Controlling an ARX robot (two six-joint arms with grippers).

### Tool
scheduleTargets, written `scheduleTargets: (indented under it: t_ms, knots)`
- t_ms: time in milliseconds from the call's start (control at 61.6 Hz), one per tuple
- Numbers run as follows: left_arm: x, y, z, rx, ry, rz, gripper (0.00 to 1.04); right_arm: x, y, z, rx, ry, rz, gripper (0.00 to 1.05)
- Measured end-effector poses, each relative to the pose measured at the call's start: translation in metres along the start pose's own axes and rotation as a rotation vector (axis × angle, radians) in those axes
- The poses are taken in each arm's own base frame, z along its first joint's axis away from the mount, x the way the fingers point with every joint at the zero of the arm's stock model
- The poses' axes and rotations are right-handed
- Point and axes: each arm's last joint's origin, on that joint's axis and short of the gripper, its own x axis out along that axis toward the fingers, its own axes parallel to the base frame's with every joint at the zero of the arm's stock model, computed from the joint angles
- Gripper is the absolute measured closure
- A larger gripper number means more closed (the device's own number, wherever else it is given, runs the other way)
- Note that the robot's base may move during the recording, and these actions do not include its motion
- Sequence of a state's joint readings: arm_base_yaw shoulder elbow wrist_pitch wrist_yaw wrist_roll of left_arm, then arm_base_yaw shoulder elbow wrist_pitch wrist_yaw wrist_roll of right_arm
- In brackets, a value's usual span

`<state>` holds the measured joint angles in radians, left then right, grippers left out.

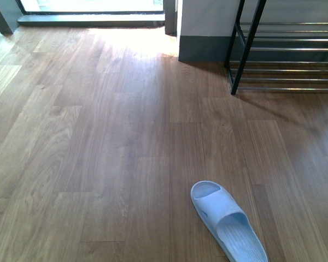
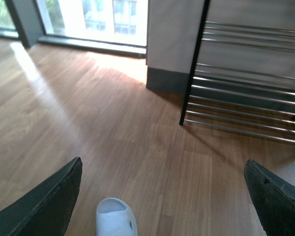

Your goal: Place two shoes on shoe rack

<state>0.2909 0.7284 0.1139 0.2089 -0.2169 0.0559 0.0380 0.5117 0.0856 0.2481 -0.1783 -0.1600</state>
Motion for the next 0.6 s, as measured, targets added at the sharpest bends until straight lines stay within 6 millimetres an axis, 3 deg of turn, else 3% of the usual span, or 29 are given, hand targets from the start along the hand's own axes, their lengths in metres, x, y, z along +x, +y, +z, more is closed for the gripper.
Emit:
scheduleTargets:
  t_ms: [114, 146, 178, 276, 389, 600]
  knots:
    - [0.000, 0.000, 0.000, 0.000, 0.000, 0.000, 1.03, 0.060, -0.012, 0.016, -0.095, 0.042, -0.066, 0.09]
    - [0.000, 0.000, 0.000, 0.000, 0.000, 0.000, 1.03, 0.088, -0.015, 0.013, -0.124, 0.079, -0.069, 0.09]
    - [0.000, 0.000, 0.000, 0.000, 0.000, 0.000, 1.03, 0.115, -0.017, 0.000, -0.137, 0.138, -0.042, 0.09]
    - [0.000, 0.000, 0.000, 0.000, 0.000, 0.000, 1.03, 0.162, -0.011, -0.052, -0.168, 0.316, 0.027, 0.09]
    - [0.000, 0.000, 0.000, 0.000, 0.000, 0.000, 1.03, 0.186, -0.002, -0.118, -0.186, 0.495, 0.101, 0.09]
    - [0.000, 0.000, 0.000, 0.000, 0.000, 0.000, 1.03, 0.205, 0.003, -0.190, -0.213, 0.657, 0.175, 0.09]
